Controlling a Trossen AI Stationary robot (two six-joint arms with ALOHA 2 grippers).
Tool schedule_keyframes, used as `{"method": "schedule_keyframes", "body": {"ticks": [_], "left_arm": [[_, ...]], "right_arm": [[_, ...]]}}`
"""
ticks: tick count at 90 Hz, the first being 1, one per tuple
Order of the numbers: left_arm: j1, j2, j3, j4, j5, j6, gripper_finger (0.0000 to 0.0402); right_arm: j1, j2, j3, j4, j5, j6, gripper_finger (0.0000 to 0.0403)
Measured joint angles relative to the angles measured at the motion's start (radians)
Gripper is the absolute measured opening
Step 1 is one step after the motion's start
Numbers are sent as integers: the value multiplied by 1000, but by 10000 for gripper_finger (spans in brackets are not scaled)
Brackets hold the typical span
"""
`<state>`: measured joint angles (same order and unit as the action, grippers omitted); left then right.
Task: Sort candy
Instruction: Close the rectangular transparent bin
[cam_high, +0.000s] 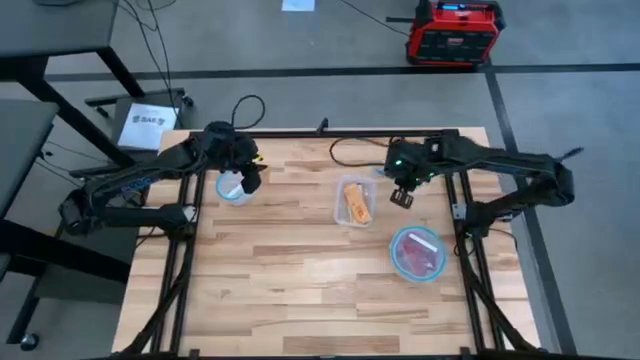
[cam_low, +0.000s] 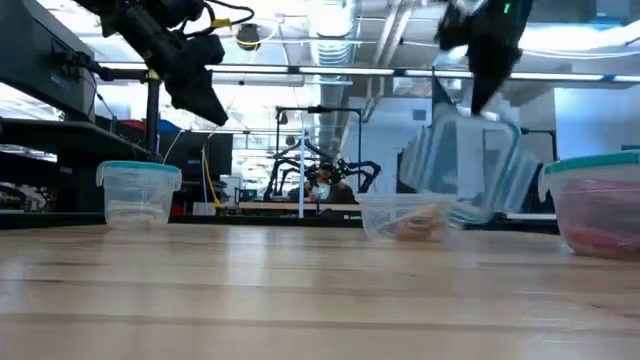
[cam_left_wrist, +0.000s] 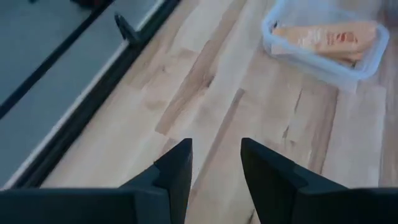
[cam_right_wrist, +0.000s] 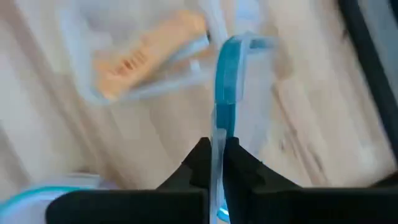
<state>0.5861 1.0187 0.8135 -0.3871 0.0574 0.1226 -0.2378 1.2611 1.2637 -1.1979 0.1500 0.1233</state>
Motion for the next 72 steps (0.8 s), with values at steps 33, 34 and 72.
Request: {"method": "schedule_keyframes", "body": {"ticks": [33, 34, 72], "left_arm": [[0, 0, 0, 40, 0, -10, 123], [0, 0, 0, 41, 0, -11, 123], [0, 0, 0, 73, 0, -15, 123]], "right_arm": [[86, -88, 64, -109, 68, 50, 0], [89, -88, 64, -111, 69, 52, 0], [145, -91, 64, -137, 87, 89, 0]]}}
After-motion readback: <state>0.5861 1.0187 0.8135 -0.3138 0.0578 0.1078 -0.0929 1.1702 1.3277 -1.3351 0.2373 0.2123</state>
